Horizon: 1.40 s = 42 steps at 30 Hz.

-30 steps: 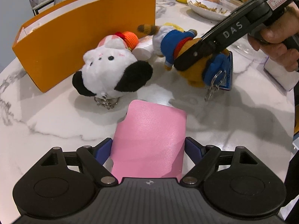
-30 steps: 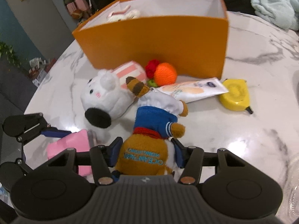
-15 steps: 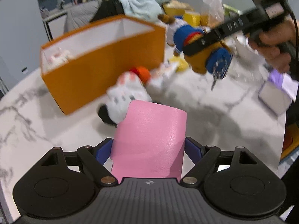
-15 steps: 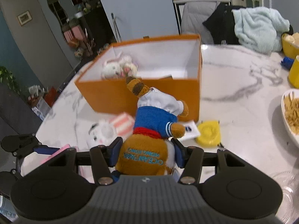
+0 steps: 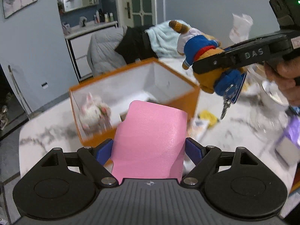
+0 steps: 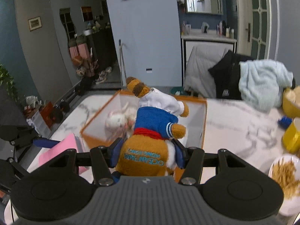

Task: Organize objects
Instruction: 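Carry the pink pouch into the orange box with left tool while right tool carries the duck plush in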

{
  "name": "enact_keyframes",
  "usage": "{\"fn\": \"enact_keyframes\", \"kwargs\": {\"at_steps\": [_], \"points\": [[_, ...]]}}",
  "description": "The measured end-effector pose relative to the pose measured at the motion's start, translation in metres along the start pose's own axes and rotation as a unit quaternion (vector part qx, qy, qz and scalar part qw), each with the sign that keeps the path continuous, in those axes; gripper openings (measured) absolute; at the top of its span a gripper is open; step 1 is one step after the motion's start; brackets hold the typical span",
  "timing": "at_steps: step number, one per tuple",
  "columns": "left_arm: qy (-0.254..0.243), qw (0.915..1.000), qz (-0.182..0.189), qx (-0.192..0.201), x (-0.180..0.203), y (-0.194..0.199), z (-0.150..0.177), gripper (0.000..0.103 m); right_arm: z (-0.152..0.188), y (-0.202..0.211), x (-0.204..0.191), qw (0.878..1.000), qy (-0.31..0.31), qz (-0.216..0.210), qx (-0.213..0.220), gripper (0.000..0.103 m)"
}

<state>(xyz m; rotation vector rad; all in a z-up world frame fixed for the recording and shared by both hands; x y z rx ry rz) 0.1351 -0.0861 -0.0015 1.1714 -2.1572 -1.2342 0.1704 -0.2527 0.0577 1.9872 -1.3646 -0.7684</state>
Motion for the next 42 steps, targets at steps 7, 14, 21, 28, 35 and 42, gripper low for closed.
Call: {"fn": "enact_keyframes", "kwargs": {"at_steps": [7, 14, 21, 28, 35, 42], "points": [[0.023, 0.9991, -0.009, 0.035, -0.015, -0.006, -0.055, 0.096, -0.052, -0.017, 0.016, 0.999, -0.029, 0.004, 0.026, 0.058], [0.093, 0.9935, -0.005, 0.065, -0.041, -0.028, -0.093, 0.096, -0.075, -0.05, 0.035, 0.996, -0.079, -0.015, 0.038, 0.058], [0.112, 0.9928, -0.019, 0.039, -0.055, -0.074, -0.102, 0.096, -0.074, -0.098, 0.05, 0.995, -0.094, -0.01, 0.007, 0.058], [0.11, 0.9935, -0.027, 0.009, -0.061, -0.106, -0.092, 0.096, -0.064, -0.133, 0.052, 0.996, -0.083, -0.005, -0.023, 0.058], [0.105, 0.9934, -0.042, -0.022, -0.069, -0.123, -0.093, 0.096, -0.06, -0.158, 0.052, 0.995, -0.08, -0.007, -0.057, 0.058], [0.101, 0.9898, -0.058, -0.082, -0.069, -0.149, -0.091, 0.096, -0.05, -0.183, 0.059, 0.99, -0.103, -0.015, -0.099, 0.058]]}}
Point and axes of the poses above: each gripper's, at about its wrist camera, not at the fingertips, and y roughly against the way its jaws point, x to its right, z to its underside, the point moved 7 cm from there along -y, roughly the way its jaws point, and after that the axes turned 14 degrees about -x, right-handed, at the moved point
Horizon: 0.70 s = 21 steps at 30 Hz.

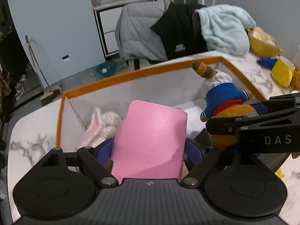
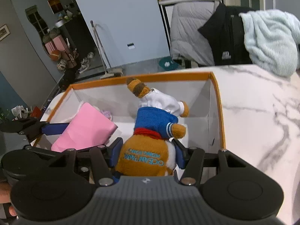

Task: Organize objects
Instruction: 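Carry the pink pouch into the orange box with left tool while right tool carries the duck plush in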

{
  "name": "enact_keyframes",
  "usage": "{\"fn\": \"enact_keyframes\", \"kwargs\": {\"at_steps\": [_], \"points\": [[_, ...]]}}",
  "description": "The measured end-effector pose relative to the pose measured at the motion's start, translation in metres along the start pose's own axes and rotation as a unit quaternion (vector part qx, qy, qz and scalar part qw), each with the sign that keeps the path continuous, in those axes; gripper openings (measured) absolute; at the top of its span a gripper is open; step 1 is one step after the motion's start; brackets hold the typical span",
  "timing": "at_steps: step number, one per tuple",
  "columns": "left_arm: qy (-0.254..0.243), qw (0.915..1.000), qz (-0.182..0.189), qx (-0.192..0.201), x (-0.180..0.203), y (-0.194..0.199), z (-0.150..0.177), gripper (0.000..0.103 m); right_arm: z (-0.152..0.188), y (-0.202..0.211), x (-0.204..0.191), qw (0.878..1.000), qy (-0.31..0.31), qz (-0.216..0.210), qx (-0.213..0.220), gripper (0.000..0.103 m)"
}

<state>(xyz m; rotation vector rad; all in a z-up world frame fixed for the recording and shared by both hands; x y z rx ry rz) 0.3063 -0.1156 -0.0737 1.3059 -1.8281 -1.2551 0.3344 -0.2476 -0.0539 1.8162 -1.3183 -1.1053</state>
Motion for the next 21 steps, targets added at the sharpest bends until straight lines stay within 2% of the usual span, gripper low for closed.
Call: {"fn": "enact_keyframes", "kwargs": {"at_steps": [8, 11, 16, 21], "points": [[-0.016, 0.9997, -0.014, -0.013, 0.002, -0.013, 0.002, 0.096, 0.004, -0.014, -0.001, 1.0, 0.005, -0.002, -0.008, 0.059], [-0.026, 0.9995, -0.006, -0.019, 0.004, -0.014, 0.002, 0.097, 0.002, -0.017, 0.001, 1.0, 0.003, -0.005, -0.007, 0.059], [-0.016, 0.9996, 0.002, -0.024, 0.004, -0.016, 0.002, 0.097, 0.003, -0.015, -0.004, 1.0, 0.003, -0.006, 0.007, 0.069], [-0.02, 0.9994, -0.007, -0.029, 0.006, -0.018, 0.005, 0.098, 0.001, -0.006, -0.006, 1.0, 0.0, -0.006, 0.028, 0.07]]}}
Point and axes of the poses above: each gripper's, at about its wrist camera, not at the fingertips, and y roughly against the way its jaws point, x to its right, z to its underside, the point moved 7 cm from there along -y, roughly the way its jaws point, and after that the axes turned 14 degrees about -x, right-handed, at the moved point
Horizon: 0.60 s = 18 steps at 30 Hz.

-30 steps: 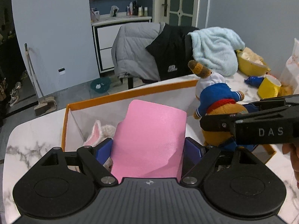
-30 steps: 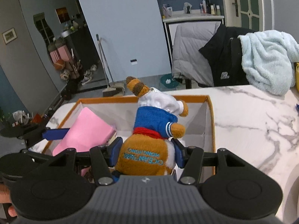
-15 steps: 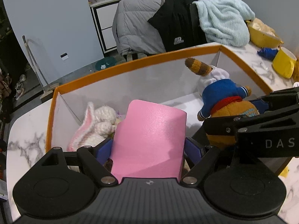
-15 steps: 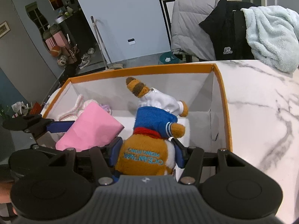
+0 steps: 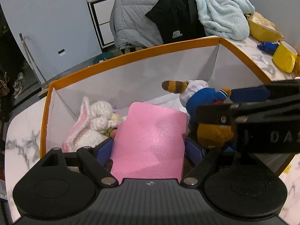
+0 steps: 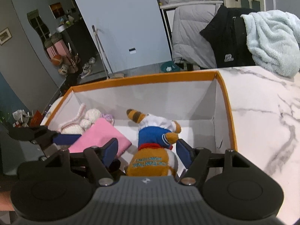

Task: Organize objects
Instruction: 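Carry the pink pouch into the orange box with left tool while right tool carries the duck plush in, then open both tools to release the pouch and duck plush, then withdraw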

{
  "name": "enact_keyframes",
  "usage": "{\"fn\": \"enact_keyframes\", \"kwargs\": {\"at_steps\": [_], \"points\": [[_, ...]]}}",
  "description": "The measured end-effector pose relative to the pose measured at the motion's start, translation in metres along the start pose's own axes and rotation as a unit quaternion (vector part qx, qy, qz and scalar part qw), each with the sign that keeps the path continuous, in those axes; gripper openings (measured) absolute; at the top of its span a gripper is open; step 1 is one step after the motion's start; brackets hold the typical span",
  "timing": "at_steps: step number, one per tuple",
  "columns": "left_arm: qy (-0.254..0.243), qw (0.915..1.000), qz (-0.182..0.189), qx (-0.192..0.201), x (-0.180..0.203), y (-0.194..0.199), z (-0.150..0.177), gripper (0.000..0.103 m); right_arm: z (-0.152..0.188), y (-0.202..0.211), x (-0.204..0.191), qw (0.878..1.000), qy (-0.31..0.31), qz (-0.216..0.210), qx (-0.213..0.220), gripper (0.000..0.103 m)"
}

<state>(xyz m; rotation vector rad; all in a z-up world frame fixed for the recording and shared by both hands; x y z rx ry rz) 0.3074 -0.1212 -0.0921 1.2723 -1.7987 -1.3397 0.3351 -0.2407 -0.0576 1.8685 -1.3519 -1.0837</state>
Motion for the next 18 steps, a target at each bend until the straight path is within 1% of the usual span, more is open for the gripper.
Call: {"fn": "enact_keyframes", "kwargs": {"at_steps": [6, 9, 11, 12, 14, 16, 18], "points": [[-0.001, 0.9999, -0.002, 0.011, -0.001, 0.007, 0.0, 0.098, -0.003, 0.015, 0.002, 1.0, -0.004, -0.002, 0.022, 0.071], [0.016, 0.9994, 0.018, 0.026, -0.006, 0.016, -0.002, 0.099, -0.004, 0.022, 0.004, 1.0, -0.008, -0.006, 0.028, 0.071], [0.032, 0.9976, 0.037, 0.05, -0.01, 0.026, -0.005, 0.1, -0.003, 0.027, 0.005, 0.999, -0.011, -0.007, 0.031, 0.071], [0.039, 0.9964, 0.039, 0.065, -0.012, 0.032, -0.007, 0.103, -0.003, 0.029, 0.006, 0.999, -0.012, -0.007, 0.032, 0.071], [0.039, 0.9947, 0.032, 0.089, -0.012, 0.043, -0.01, 0.103, -0.003, 0.034, 0.008, 0.999, -0.019, -0.014, 0.038, 0.071], [0.034, 0.994, 0.027, 0.101, -0.01, 0.05, -0.012, 0.103, -0.004, 0.04, 0.011, 0.998, -0.029, -0.025, 0.04, 0.071], [0.033, 0.9931, 0.028, 0.109, -0.009, 0.057, -0.012, 0.103, -0.004, 0.046, 0.012, 0.998, -0.032, -0.027, 0.045, 0.071]]}}
Point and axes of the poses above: each gripper's, at about its wrist camera, not at the fingertips, and y roughly against the way its jaws point, x to its right, z to its underside, the point moved 7 cm from there along -y, roughly the way its jaws point, and after that the axes turned 14 degrees about -x, right-handed, at the moved point
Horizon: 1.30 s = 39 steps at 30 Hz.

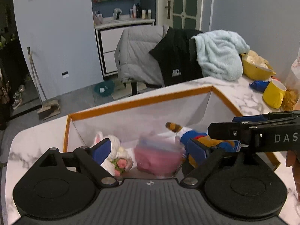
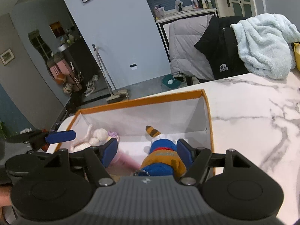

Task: Organize objects
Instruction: 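Open both tools to release the pouch and duck plush, then withdraw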

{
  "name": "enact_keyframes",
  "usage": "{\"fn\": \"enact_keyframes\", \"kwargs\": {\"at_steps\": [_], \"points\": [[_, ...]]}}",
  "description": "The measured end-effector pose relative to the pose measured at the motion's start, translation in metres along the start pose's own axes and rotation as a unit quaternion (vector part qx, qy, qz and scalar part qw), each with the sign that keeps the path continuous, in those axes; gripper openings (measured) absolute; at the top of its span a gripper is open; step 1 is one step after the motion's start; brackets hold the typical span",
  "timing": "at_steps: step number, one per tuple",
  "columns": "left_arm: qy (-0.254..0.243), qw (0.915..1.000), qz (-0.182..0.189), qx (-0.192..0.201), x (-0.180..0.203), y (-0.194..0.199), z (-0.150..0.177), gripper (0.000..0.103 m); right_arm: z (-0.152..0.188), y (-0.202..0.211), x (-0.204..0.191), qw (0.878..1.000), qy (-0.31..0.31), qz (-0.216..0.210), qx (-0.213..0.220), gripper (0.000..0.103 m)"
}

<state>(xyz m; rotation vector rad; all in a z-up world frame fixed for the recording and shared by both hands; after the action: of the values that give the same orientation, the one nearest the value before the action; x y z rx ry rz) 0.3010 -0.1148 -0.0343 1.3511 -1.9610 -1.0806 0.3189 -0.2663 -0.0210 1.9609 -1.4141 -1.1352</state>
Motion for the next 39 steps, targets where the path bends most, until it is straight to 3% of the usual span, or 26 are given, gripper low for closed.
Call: {"fn": "enact_keyframes", "kwargs": {"at_steps": [19, 30, 39], "points": [[-0.018, 0.9994, -0.015, 0.024, -0.001, 0.07, 0.016, 0.103, 0.023, 0.072, -0.03, 0.998, 0.053, 0.021, 0.022, 0.072], [0.006, 0.9993, -0.007, 0.036, -0.02, 0.108, 0.054, 0.103, 0.052, 0.107, -0.038, 0.995, 0.077, 0.051, 0.025, 0.073], [0.019, 0.9993, 0.016, 0.029, -0.017, 0.113, 0.096, 0.103, 0.097, 0.117, -0.025, 0.996, 0.056, 0.06, 0.02, 0.076]]}}
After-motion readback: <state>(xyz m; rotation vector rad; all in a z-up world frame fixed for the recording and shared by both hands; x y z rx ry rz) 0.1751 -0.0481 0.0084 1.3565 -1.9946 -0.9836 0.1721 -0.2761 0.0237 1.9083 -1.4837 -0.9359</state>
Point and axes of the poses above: each gripper's, at about its wrist camera, not at the fingertips, and y roughly against the way its jaws point, x to its right, z to its underside, the point moved 7 cm from there along -y, roughly the way its jaws point, and after that the axes turned 14 degrees about -x, right-handed, at the moved point
